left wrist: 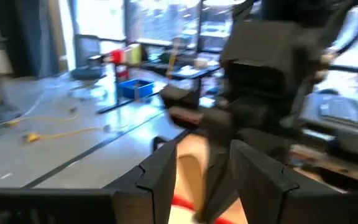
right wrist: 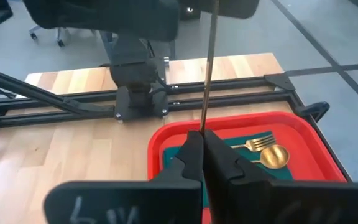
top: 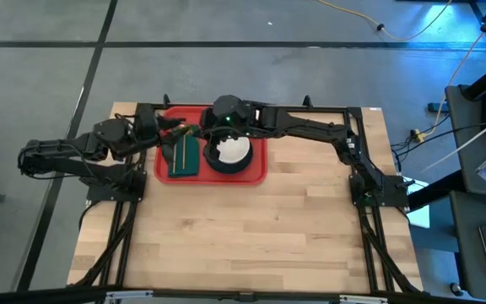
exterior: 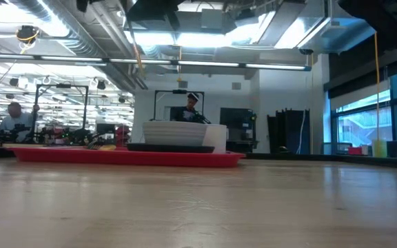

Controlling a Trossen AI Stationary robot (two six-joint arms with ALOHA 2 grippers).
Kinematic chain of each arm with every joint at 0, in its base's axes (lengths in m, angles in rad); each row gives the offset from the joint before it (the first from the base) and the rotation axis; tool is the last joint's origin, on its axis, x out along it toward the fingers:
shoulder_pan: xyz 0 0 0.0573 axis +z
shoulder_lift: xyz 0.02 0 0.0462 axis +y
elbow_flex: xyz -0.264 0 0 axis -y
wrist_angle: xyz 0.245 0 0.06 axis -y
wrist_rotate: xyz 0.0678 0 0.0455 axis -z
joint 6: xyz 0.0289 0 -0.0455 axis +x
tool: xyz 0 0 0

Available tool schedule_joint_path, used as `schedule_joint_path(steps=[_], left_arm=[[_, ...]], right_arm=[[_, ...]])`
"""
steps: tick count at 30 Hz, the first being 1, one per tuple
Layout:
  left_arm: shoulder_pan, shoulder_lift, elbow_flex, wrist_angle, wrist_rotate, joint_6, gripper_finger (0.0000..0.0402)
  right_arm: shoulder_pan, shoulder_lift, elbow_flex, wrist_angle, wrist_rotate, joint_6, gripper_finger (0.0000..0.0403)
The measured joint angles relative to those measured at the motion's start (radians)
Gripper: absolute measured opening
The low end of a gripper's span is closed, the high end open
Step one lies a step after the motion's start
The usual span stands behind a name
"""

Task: Set up tray
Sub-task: Put the gold knife on the green napkin to the right of the gold spoon

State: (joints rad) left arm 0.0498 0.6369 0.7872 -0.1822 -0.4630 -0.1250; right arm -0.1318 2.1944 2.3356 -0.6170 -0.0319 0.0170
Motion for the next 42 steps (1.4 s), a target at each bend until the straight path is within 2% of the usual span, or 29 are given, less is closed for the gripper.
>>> schedule_joint_path(steps=[3, 9, 25, 31, 36, 42], left_arm=[[0.000, 0.000, 0.000, 0.016, 0.045, 0.006, 0.0133], [0.000, 0.000, 0.000, 0.011, 0.054, 0.007, 0.0108], [0.000, 0.000, 0.000, -0.008, 0.033, 0.039, 0.0009], [0.000, 0.000, 0.000, -0.009, 0.012, 0.058, 0.0003], [0.000, 0.000, 0.000, -0.012, -0.015, 0.064, 0.0003], [0.000, 0.000, 0.000, -0.013, -0.042, 0.063, 0.0002]], right_arm=[[0.003, 0.000, 0.000, 0.003, -0.008, -0.002, 0.0000], [0.005, 0.000, 0.000, 0.004, -0.018, -0.004, 0.0000], [0.005, 0.000, 0.000, 0.006, -0.015, -0.003, 0.0000], [0.003, 0.000, 0.000, 0.006, -0.010, -0.001, 0.0000], [0.003, 0.000, 0.000, -0.043, 0.060, -0.003, 0.0008], [-0.001, 0.000, 0.000, -0.083, 0.175, -0.036, 0.0048]])
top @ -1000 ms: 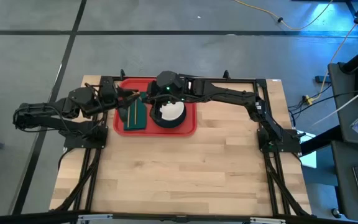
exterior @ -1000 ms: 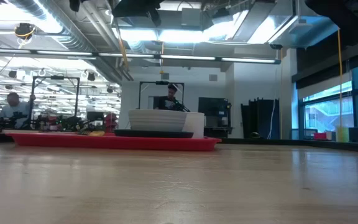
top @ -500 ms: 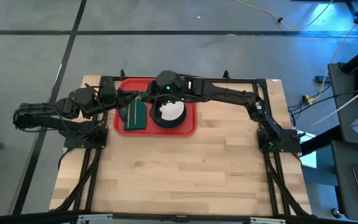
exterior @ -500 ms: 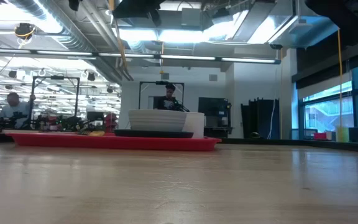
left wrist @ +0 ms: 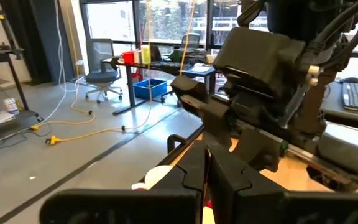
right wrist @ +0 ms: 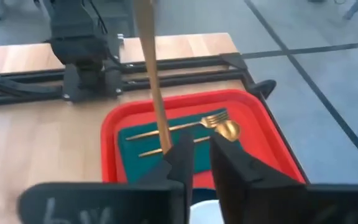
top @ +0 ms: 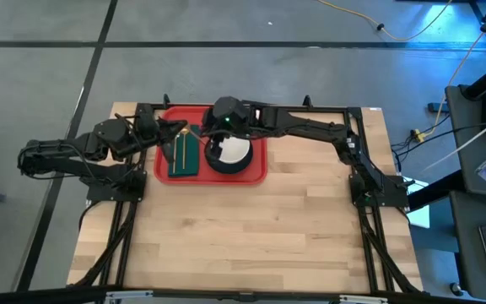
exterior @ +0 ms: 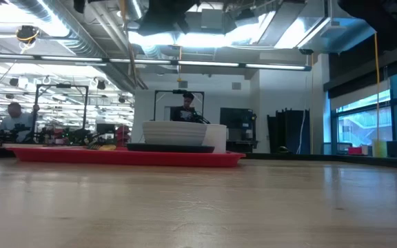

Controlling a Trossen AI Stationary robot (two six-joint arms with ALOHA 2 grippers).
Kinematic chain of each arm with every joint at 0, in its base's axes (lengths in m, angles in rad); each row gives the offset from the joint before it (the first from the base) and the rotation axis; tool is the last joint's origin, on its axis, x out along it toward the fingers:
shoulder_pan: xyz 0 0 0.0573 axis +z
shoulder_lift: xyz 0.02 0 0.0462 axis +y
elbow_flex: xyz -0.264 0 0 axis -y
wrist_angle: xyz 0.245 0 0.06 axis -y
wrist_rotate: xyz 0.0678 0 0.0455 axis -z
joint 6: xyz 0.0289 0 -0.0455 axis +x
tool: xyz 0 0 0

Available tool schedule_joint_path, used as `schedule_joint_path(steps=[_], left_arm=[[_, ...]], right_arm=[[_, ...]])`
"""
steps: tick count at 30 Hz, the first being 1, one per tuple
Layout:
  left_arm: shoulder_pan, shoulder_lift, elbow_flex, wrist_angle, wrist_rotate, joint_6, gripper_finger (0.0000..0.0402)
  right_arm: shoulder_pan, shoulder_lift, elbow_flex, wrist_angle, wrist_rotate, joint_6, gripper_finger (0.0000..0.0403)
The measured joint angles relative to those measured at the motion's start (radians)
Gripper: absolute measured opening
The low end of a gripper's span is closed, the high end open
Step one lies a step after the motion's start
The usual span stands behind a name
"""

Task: Set up tray
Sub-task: Put the gold knife on the green napkin to the right of the gold spoon

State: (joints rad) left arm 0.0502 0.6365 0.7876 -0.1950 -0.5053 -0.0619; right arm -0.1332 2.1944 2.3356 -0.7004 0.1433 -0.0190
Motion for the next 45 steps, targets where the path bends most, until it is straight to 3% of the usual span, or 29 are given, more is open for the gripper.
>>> schedule_joint_path(steps=[6, 8, 12, 16, 19, 30, 37, 45], left_arm=[[0.077, 0.029, 0.000, -0.033, 0.022, -0.068, 0.0002], [0.127, 0.043, 0.000, -0.053, 0.085, -0.114, 0.0002], [0.268, 0.059, 0.005, -0.113, 0.252, -0.258, 0.0002], [0.443, 0.092, 0.065, -0.301, 0.424, -0.329, 0.0002], [0.558, 0.141, 0.097, -0.370, 0.545, -0.285, 0.0002], [0.950, 0.397, 0.100, -0.341, 1.035, -0.140, 0.0002], [1.127, 0.545, 0.100, -0.300, 1.319, -0.040, 0.0002], [1.173, 0.727, 0.100, -0.329, 1.432, 0.002, 0.0002]], right_arm=[[-0.034, 0.000, 0.017, -0.095, 0.003, 0.026, 0.0121], [-0.051, -0.001, 0.019, -0.128, 0.000, 0.042, 0.0141], [-0.089, -0.006, 0.019, -0.273, -0.114, 0.047, 0.0159], [-0.121, -0.006, 0.019, -0.413, -0.180, 0.093, 0.0160], [-0.138, -0.006, 0.019, -0.438, -0.172, 0.096, 0.0161], [-0.140, -0.007, 0.019, -0.454, -0.171, 0.094, 0.0161], [-0.139, -0.007, 0.019, -0.472, -0.171, 0.094, 0.0161], [-0.140, -0.008, 0.019, -0.472, -0.171, 0.095, 0.0161]])
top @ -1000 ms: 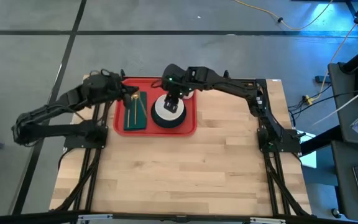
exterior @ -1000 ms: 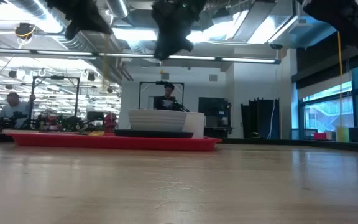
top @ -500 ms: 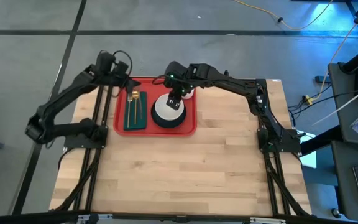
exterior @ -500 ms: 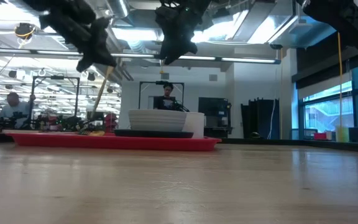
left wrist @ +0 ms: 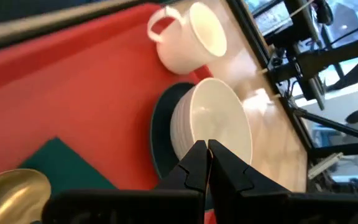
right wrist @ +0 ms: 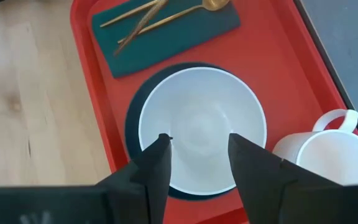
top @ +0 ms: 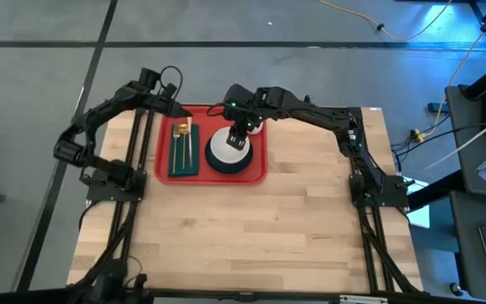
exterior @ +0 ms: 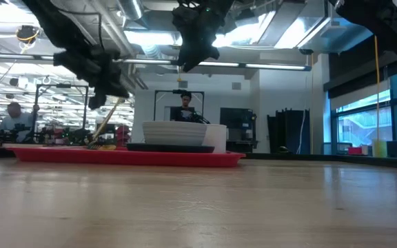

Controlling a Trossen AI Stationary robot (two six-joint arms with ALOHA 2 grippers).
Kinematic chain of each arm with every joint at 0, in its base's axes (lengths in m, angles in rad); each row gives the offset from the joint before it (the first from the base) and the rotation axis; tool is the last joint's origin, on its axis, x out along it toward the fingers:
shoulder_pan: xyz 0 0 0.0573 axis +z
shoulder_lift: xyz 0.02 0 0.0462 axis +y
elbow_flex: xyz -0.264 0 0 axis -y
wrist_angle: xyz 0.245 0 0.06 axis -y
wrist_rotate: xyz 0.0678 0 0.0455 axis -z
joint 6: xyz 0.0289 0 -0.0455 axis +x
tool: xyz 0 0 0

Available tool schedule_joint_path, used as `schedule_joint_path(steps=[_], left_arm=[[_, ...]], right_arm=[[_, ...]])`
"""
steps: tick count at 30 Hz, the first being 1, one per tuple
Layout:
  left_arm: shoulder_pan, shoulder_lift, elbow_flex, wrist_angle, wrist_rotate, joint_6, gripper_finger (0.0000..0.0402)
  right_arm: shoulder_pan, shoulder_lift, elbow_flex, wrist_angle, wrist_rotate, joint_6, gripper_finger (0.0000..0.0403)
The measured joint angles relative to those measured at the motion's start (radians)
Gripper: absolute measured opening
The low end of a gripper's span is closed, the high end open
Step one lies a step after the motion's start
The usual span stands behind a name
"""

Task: Set up tray
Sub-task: Put the gold knife on the green napkin to the right of the gold spoon

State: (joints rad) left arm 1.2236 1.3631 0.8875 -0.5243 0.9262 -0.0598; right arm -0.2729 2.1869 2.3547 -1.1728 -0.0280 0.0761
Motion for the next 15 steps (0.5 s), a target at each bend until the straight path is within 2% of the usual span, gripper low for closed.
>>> schedule_joint_path(steps=[7, 15], left_arm=[[0.003, 0.121, 0.000, 0.011, 0.009, 0.022, 0.0002], [0.003, 0.189, 0.000, 0.042, -0.016, 0.020, 0.0002]], right_arm=[[0.001, 0.000, 0.000, 0.000, 0.000, 0.001, 0.0161], [0.000, 0.000, 0.000, 0.000, 0.000, 0.001, 0.0161]])
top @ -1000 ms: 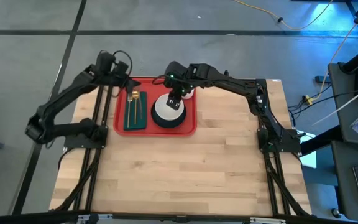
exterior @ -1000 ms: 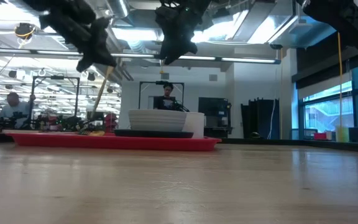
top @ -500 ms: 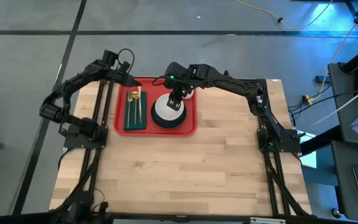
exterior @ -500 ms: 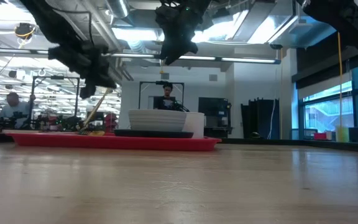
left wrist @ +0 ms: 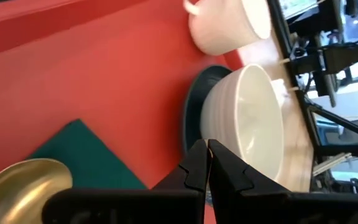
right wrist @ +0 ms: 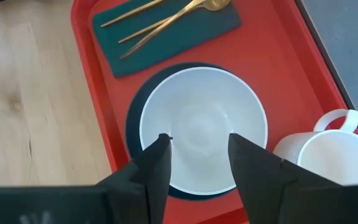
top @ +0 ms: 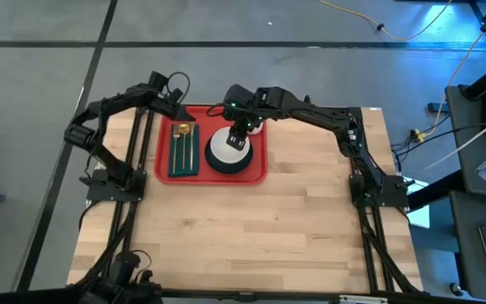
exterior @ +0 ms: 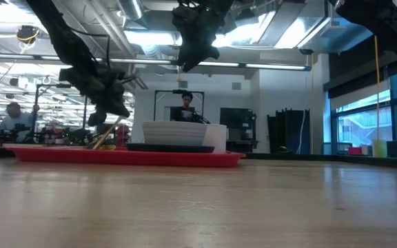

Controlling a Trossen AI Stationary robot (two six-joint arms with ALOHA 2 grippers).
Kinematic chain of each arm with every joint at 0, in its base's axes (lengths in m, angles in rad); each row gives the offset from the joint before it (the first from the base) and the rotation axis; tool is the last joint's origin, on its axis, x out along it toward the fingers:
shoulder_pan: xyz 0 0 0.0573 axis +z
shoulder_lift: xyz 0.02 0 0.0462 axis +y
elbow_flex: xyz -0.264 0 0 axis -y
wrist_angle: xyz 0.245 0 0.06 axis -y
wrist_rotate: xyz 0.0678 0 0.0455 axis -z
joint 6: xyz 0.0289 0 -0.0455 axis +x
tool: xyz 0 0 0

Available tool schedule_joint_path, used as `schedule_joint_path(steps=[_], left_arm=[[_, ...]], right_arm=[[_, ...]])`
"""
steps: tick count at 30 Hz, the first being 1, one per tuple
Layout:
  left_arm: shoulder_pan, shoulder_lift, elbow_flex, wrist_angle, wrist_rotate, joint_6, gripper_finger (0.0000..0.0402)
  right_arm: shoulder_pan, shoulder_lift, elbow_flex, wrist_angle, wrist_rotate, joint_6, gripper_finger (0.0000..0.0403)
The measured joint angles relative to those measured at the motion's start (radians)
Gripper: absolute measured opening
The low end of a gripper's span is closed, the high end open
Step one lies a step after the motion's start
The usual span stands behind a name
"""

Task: Set up tray
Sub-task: Put the gold knife on the green napkin to the right of the gold spoon

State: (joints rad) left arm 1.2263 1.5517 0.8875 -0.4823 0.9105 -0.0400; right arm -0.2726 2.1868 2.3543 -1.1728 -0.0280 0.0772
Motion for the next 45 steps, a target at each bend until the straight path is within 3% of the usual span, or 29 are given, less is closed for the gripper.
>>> schedule_joint_path(steps=[10, 15, 26, 34, 45], left_arm=[[0.000, 0.009, 0.000, 0.007, -0.079, -0.013, 0.0002], [0.000, 0.009, 0.000, 0.007, -0.187, -0.025, 0.0002], [-0.050, 0.009, 0.000, 0.019, -0.303, -0.025, 0.0006], [-0.063, 0.009, -0.002, 0.083, -0.303, -0.130, 0.0002], [-0.039, -0.002, -0.002, 0.086, -0.155, -0.198, 0.0002]], right_arm=[[0.000, 0.000, 0.000, 0.000, 0.000, -0.001, 0.0161], [0.000, 0.000, 0.000, 0.000, 0.000, -0.002, 0.0161], [0.000, 0.000, 0.000, 0.002, 0.000, -0.005, 0.0161], [0.000, 0.000, 0.000, 0.002, 0.000, -0.006, 0.0161], [0.000, 0.000, 0.000, 0.001, 0.000, -0.007, 0.0161]])
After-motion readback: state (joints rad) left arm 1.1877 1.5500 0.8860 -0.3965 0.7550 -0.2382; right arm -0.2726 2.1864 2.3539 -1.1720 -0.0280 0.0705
